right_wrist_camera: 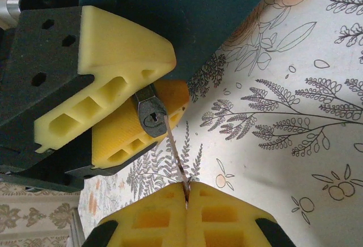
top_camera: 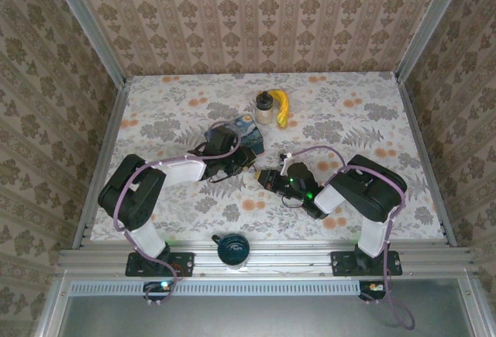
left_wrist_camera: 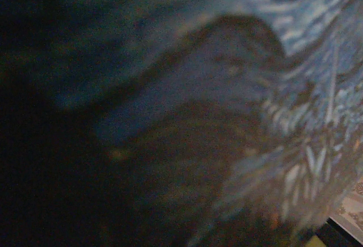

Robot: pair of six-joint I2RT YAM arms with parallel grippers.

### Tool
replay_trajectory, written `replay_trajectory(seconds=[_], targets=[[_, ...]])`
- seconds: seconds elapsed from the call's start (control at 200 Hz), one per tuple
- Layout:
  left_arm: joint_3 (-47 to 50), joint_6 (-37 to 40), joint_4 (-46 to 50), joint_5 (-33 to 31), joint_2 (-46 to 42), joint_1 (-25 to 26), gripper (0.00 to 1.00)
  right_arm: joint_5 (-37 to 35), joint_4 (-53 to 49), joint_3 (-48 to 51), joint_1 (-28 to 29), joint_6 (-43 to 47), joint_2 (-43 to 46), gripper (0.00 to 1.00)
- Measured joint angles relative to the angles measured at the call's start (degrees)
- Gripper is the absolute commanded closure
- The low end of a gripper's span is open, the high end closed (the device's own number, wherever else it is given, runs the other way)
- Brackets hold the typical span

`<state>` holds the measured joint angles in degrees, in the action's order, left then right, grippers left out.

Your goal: Unlock the padlock with the key

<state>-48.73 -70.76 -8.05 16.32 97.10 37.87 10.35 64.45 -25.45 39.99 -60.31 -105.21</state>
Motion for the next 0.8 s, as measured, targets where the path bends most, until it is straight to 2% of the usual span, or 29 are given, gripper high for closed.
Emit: replay_trajectory(seconds=[0.795], targets=[[0.02, -0.42, -0.61, 0.00, 0.07, -0.11, 0.84, 5.22, 3.69, 0.00, -2.27, -3.91, -1.95, 1.00]])
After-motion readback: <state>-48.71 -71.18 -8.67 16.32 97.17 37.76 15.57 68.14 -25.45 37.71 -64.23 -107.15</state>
